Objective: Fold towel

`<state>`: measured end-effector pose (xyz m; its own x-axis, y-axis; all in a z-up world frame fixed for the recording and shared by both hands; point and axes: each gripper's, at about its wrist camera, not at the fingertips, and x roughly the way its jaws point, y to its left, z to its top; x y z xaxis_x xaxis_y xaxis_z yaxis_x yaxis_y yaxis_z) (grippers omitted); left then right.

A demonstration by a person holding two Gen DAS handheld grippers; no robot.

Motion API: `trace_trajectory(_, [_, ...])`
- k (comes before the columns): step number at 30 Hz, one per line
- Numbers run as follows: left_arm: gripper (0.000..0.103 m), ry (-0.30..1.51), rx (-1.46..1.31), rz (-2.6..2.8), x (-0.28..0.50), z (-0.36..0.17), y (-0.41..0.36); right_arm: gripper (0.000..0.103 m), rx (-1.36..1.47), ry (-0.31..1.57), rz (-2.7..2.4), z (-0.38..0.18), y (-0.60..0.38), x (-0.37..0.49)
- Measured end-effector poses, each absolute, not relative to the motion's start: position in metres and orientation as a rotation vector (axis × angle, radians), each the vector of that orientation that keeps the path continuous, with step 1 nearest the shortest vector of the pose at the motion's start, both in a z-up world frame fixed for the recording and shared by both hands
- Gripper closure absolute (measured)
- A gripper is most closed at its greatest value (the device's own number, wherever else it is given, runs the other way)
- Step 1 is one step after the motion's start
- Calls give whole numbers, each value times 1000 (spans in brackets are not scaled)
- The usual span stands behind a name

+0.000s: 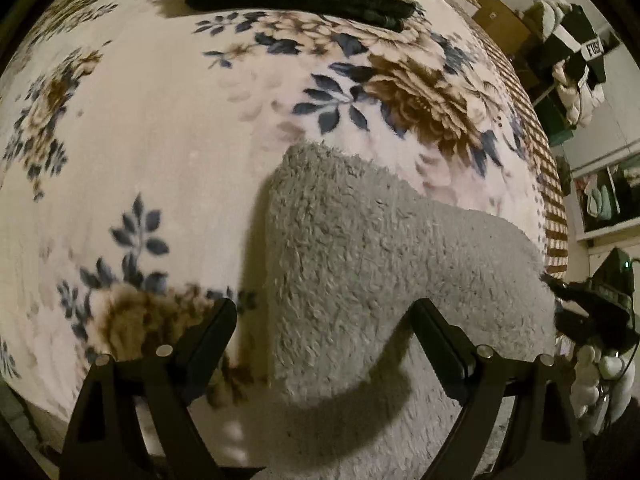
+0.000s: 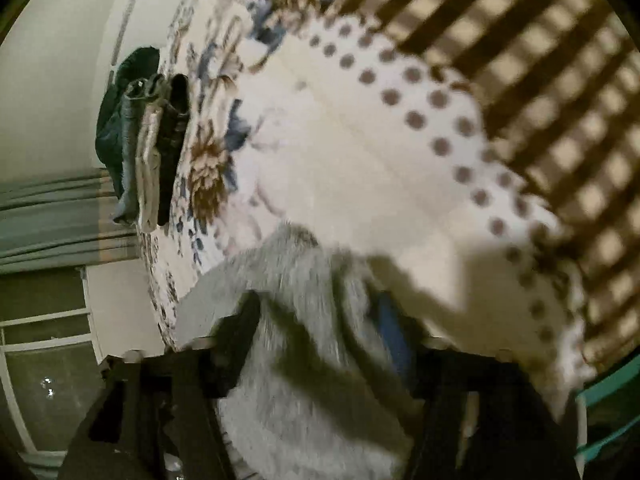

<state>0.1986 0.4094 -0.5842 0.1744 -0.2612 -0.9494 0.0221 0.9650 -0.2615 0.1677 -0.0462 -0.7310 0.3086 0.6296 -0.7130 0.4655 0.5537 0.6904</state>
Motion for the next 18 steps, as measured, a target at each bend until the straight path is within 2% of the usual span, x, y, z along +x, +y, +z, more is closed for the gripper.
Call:
trace_trajectory(3, [13,1409,-224,-218,201,-594,410,73,983,1336,53,-743,-40,186])
trace_trajectory(6, [13,1407,-238,-216,195,-591,414,71,1012,1360,27,-755,-44,188])
trace_trajectory(8, [13,1397,-278,-224,188,-585,420,62,1014,1363,74,-750,-39,187])
trace_trajectory(9, [13,1387,-314,-228,182,-582,425,38,1002,1369,104,-744,-37,183])
trace_trajectory(10, [13,1381,-346,-236,178,-581,429,11,990,1366,127,-738,-35,179])
trace_trajectory(11, [13,1377,-386,-243,171,-581,433,3,969,1349,153,-731,-33,171])
trace_trajectory(14, [13,1405,-448,-251,157,-598,437,1,947,1370,211,-730,-28,145])
trace_trajectory(18, [13,1440,-518,-253,147,-634,444,1,1013,1482,246,-774,-21,115])
